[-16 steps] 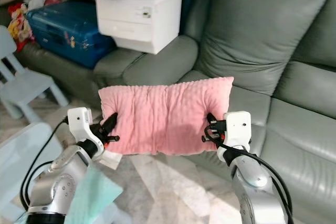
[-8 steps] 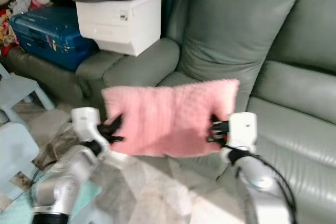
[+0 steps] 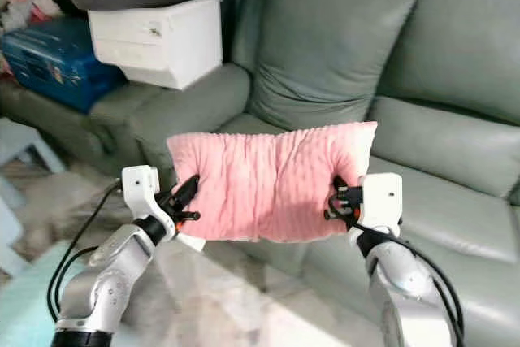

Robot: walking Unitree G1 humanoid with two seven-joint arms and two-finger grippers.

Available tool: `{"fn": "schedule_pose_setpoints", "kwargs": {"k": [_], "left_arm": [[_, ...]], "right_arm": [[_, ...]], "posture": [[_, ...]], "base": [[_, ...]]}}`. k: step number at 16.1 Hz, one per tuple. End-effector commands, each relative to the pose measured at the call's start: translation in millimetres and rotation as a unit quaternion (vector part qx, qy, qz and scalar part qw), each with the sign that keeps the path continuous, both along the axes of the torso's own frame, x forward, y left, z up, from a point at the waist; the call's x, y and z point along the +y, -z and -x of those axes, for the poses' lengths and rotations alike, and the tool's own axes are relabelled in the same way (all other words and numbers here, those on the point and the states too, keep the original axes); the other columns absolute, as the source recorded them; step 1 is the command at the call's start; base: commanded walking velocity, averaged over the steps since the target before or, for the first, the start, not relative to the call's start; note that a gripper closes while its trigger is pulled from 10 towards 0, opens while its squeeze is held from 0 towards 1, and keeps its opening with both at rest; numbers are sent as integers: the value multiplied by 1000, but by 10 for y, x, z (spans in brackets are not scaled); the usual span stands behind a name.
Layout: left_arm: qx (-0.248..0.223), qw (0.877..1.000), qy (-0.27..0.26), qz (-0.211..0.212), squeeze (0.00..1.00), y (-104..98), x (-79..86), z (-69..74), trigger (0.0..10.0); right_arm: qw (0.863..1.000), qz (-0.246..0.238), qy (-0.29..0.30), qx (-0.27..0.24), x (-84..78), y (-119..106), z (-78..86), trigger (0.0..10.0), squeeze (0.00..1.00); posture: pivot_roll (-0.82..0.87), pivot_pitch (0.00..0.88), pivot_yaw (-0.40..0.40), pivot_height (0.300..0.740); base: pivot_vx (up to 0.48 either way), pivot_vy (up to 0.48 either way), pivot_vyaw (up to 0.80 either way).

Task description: Move the pillow to the sofa

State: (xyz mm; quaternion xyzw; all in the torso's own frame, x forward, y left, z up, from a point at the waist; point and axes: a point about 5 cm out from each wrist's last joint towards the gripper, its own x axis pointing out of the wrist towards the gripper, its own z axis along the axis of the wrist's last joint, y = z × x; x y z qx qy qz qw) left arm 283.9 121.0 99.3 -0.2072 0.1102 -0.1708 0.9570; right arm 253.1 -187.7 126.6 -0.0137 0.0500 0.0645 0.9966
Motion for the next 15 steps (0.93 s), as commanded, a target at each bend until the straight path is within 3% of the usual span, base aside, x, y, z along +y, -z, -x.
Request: {"fn": "schedule_pose_setpoints", "kwargs": {"k": [1, 7, 15], "left_arm": [[-10, 1000, -3, -2, 0, -52, 24, -17, 10000], [-7, 1000, -4, -2, 0, -37, 25, -9, 10000], [-22, 999, -12, 23, 0, -94, 44, -62, 10000]], "right_arm": [[1000, 0, -14, -17, 64, -83, -16, 10000, 0], [1000, 0, -14, -17, 61, -86, -15, 10000, 0], [1000, 1, -13, -21, 54, -99, -23, 10000, 0]], "posture": [[-246, 3, 24, 740], [-247, 5, 22, 740], [-252, 0, 25, 740]], "base": [[0, -375, 0], [0, -360, -481], [0, 0, 0]]}}
